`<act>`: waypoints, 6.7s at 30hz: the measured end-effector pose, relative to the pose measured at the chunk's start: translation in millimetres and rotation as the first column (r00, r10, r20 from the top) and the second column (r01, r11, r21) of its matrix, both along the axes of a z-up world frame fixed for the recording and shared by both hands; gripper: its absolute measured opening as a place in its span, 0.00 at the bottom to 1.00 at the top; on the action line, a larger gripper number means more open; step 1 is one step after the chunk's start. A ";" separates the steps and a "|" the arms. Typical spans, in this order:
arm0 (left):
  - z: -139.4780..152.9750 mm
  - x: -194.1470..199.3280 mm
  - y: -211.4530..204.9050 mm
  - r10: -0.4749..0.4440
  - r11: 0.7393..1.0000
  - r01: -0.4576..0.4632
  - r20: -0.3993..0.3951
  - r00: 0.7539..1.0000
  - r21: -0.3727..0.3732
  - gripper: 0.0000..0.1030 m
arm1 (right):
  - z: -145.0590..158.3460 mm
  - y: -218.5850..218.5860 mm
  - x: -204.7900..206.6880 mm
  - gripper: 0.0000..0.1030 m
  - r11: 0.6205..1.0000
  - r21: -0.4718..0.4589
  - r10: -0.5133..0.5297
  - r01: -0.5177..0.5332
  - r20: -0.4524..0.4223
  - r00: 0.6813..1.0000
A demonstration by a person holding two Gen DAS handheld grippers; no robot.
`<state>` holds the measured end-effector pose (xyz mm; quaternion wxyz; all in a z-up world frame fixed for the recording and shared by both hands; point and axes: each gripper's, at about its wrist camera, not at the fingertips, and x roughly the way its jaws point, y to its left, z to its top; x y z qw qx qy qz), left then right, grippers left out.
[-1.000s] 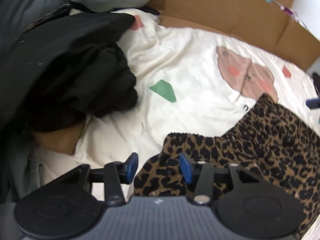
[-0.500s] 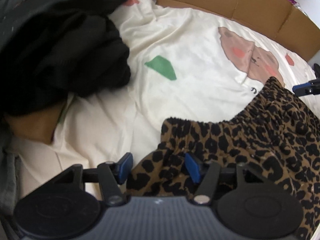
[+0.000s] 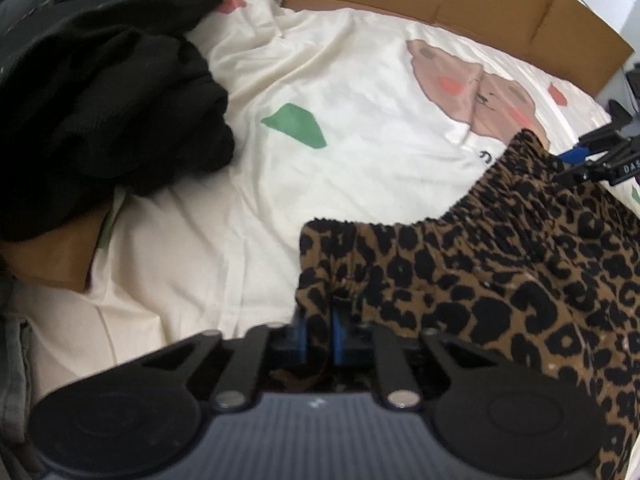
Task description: Fold clothes
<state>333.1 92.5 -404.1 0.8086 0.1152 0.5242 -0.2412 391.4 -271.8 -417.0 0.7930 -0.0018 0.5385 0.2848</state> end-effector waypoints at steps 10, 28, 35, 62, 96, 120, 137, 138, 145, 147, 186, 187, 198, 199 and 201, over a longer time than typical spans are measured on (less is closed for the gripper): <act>27.8 -8.2 -4.4 0.008 1.000 -0.006 0.125 0.992 -0.012 0.05 | 26.5 -26.5 -19.1 0.00 0.996 0.017 -0.084 0.082 0.102 0.991; 64.6 16.1 -86.7 -0.094 0.988 0.121 0.259 0.961 -0.091 0.05 | 98.3 -98.3 -63.0 0.00 0.959 -0.049 -0.256 0.280 0.278 0.926; 69.3 42.8 -120.6 -0.131 0.985 0.158 0.293 0.947 -0.070 0.05 | 103.1 -118.4 -55.4 0.00 0.931 -0.077 -0.318 0.357 0.311 0.896; 84.4 148.0 -183.7 -0.071 0.997 0.055 0.411 0.909 0.050 0.04 | 115.7 -98.8 53.5 0.00 0.867 -0.174 -0.364 0.467 0.419 0.832; 69.5 132.3 -171.9 0.033 0.999 -0.031 0.177 0.984 -0.013 0.39 | 71.2 -140.7 23.4 0.45 0.861 -0.132 -0.450 0.491 0.251 0.857; 167.3 -45.0 -202.4 0.022 0.994 -0.002 0.174 0.984 -0.110 0.32 | 141.9 -159.2 -130.5 0.45 0.915 -0.112 -0.348 0.388 0.270 0.898; 101.4 -120.1 -219.8 -0.014 0.982 0.042 0.152 0.988 -0.182 0.32 | 80.8 -115.7 -206.6 0.45 0.910 0.063 -0.415 0.411 0.190 0.890; 96.3 -119.9 -219.3 -0.003 0.983 0.029 0.140 0.990 -0.183 0.32 | 75.8 -110.7 -208.1 0.45 0.913 0.071 -0.408 0.402 0.177 0.896; 68.0 -124.6 -230.7 -0.024 0.981 0.036 0.061 0.998 -0.190 0.32 | 46.9 -89.2 -217.7 0.45 0.919 0.098 -0.392 0.382 0.105 0.914; 58.6 -125.9 -237.9 -0.047 0.983 0.056 0.055 0.997 -0.175 0.32 | 40.3 -86.3 -220.4 0.45 0.917 0.099 -0.395 0.386 0.090 0.914; 22.8 -135.8 -238.5 -0.066 0.992 0.080 0.150 0.986 -0.096 0.01 | 13.2 -72.3 -210.5 0.45 0.914 0.116 -0.394 0.389 0.026 0.919; 25.2 -138.8 -237.2 -0.066 0.992 0.082 0.152 0.986 -0.101 0.01 | 13.4 -72.5 -210.4 0.45 0.914 0.117 -0.394 0.389 0.027 0.919; 31.5 -162.9 -218.6 -0.027 0.992 0.042 0.125 0.992 -0.120 0.01 | 15.7 -74.1 -218.5 0.45 0.913 0.126 -0.394 0.389 0.018 0.919; 30.4 -164.3 -215.4 -0.021 0.993 0.035 0.116 0.993 -0.116 0.01 | 15.8 -74.7 -219.3 0.45 0.913 0.126 -0.394 0.389 0.018 0.919; 27.8 -166.9 -209.5 -0.014 0.994 0.024 0.101 0.995 -0.104 0.01 | 16.1 -76.1 -220.4 0.45 0.912 0.124 -0.395 0.390 0.017 0.919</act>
